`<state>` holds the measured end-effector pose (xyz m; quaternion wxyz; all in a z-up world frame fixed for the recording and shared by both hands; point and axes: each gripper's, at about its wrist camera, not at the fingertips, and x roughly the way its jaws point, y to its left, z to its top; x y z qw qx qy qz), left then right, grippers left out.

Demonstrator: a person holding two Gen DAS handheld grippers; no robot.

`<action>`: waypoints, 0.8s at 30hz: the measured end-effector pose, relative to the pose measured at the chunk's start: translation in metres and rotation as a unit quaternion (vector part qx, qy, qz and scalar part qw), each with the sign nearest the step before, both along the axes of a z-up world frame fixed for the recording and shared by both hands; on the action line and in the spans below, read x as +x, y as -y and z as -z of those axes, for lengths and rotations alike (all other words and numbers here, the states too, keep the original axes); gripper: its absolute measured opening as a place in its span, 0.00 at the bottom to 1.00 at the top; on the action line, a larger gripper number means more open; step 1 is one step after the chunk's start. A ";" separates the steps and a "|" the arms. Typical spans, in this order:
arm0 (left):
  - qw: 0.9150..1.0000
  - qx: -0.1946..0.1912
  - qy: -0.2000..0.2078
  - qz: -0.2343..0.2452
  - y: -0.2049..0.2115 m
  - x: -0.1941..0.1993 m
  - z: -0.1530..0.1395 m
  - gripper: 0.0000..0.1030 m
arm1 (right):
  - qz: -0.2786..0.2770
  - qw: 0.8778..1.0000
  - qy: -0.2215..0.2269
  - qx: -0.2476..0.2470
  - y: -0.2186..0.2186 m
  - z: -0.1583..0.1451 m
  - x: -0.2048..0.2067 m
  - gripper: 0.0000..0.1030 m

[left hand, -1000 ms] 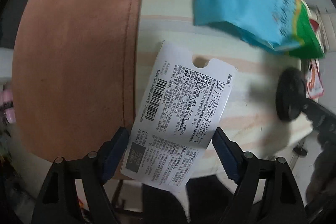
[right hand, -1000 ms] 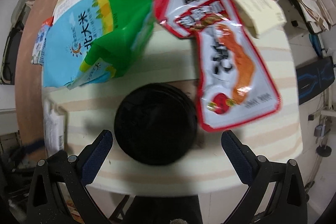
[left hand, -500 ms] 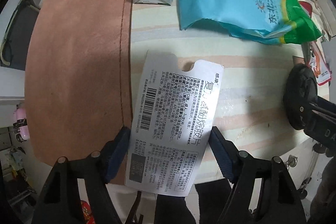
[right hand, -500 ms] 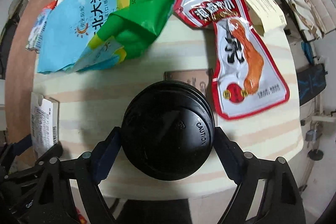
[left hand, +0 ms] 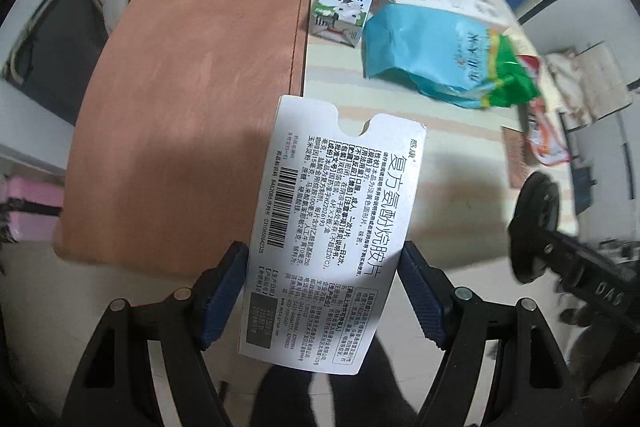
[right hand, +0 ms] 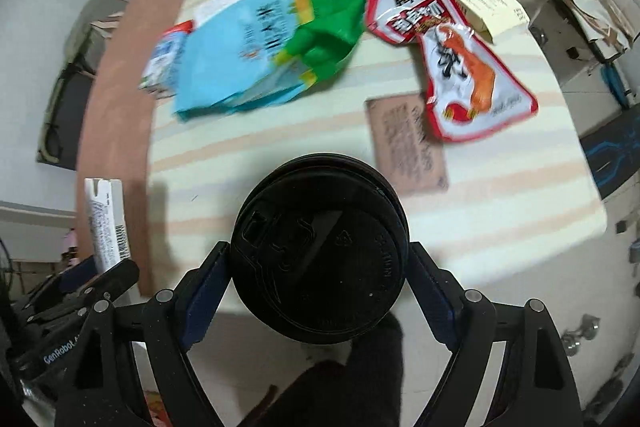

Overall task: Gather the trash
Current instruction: 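Lift the receipt with the left tool while the right tool grasps the black lid, then drop the receipt and black lid into the white trash bin with both tools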

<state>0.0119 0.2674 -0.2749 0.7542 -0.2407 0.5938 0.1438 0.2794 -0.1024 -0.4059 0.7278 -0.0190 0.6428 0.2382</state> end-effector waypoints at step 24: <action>0.973 -0.183 -0.137 -0.022 -0.005 -0.173 0.299 0.98 | 0.033 0.980 -0.195 -0.008 0.060 0.387 -0.145 0.89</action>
